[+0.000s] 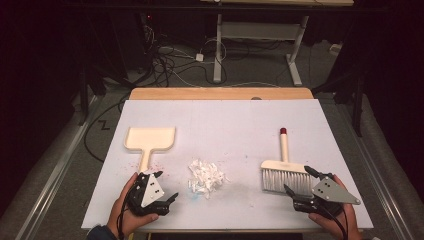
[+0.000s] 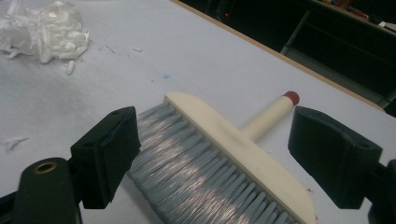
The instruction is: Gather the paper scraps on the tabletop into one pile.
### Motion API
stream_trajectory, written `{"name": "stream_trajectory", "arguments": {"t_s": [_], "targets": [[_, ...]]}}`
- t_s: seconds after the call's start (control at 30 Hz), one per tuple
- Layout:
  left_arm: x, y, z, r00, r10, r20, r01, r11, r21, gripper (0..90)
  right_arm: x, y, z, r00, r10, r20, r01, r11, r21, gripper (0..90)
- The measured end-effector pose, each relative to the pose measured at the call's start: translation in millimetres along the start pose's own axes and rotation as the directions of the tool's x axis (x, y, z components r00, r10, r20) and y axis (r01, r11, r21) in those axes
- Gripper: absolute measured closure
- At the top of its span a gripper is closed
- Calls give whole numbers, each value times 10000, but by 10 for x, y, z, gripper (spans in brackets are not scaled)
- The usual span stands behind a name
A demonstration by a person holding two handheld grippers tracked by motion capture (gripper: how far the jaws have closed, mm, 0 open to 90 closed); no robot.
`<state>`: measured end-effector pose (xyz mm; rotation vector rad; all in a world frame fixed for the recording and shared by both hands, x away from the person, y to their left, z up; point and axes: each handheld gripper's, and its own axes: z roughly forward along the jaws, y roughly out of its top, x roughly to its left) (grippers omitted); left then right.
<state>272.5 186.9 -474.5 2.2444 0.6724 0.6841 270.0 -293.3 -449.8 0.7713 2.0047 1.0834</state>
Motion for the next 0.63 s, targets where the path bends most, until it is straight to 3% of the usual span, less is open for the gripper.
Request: {"name": "stream_trajectory", "arguments": {"t_s": [0.23,0.63], "targets": [[13,11,12,10000,-6,-59,6,10000,34,177,-31,12,12,9999,130,27,-130,9999,-23,174],[24,32,52,9999,45,-103,-43,9999,158,177,-25,-24,52,9999,-63,-156,67,9996,278,175]]}}
